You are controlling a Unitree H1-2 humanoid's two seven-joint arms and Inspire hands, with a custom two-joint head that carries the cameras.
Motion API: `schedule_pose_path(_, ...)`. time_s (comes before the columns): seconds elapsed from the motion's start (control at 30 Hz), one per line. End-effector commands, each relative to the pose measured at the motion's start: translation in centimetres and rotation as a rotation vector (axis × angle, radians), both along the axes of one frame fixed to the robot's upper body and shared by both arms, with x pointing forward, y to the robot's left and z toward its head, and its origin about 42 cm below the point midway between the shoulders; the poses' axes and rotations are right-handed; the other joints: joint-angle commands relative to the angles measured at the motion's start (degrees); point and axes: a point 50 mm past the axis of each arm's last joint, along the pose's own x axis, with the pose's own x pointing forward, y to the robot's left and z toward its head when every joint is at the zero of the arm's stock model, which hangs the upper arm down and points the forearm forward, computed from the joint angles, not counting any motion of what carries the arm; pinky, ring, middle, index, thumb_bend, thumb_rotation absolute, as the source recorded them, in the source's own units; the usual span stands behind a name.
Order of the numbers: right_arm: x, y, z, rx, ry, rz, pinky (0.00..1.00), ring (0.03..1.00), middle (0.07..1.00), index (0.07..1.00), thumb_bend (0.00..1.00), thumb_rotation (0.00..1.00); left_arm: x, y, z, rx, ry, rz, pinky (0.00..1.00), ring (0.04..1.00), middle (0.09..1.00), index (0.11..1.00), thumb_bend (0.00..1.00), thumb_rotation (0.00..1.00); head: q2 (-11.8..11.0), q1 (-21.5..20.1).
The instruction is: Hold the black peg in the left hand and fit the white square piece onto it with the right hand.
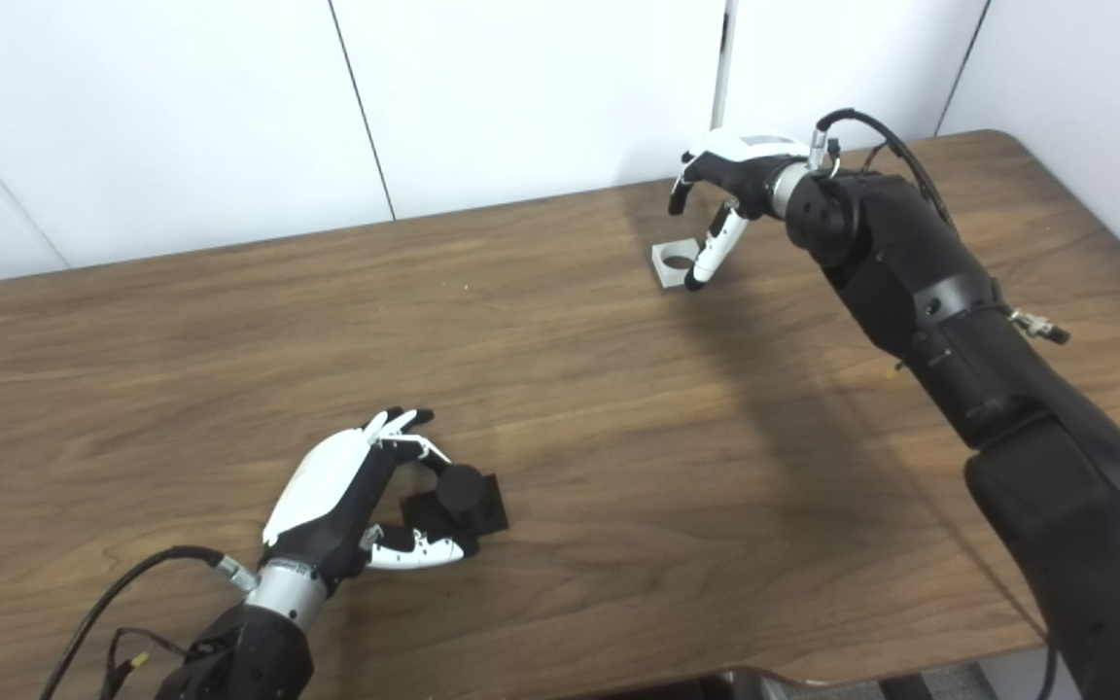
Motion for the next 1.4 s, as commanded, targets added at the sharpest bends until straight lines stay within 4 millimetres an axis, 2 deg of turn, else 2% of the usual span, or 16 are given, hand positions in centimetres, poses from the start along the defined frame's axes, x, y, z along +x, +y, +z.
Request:
schedule_pose_path(0.0, 1.2, 0.6, 4.5, -0.005, -0.104, 0.024, 1.00, 1.000, 0.974, 0.724, 0.85, 0.23, 0.1, -0.2, -0.8, 0.032, 0.028, 0.010, 1.00, 1.000, 0.943, 0.498, 0.50, 0.08, 0.1, -0.2)
schedule_pose_path(0.47, 2.0, 1.5, 4.0, -0.009, -0.084, 0.016, 1.00, 1.000, 0.972, 0.717, 0.86, 0.21, 0.2, -0.1, -0.8, 0.037, 0.019, 0.013, 1.00, 1.000, 0.935, 0.497, 0.50, 0.08, 0.1, 0.4)
schedule_pose_path(0.77, 2.2, 1.9, 3.3, -0.020, -0.067, 0.019, 1.00, 1.000, 0.974, 0.715, 0.86, 0.23, 0.2, 0.0, -0.8, 0.038, 0.019, 0.012, 1.00, 1.000, 0.937, 0.497, 0.50, 0.08, 0.3, 0.5)
schedule_pose_path(1.37, 2.3, 1.2, 2.5, -0.054, -0.035, 0.005, 1.00, 1.000, 0.983, 0.729, 0.84, 0.23, 0.2, -0.2, -0.8, 0.028, 0.023, 0.026, 1.00, 1.000, 0.938, 0.498, 0.50, 0.08, 0.1, 1.0)
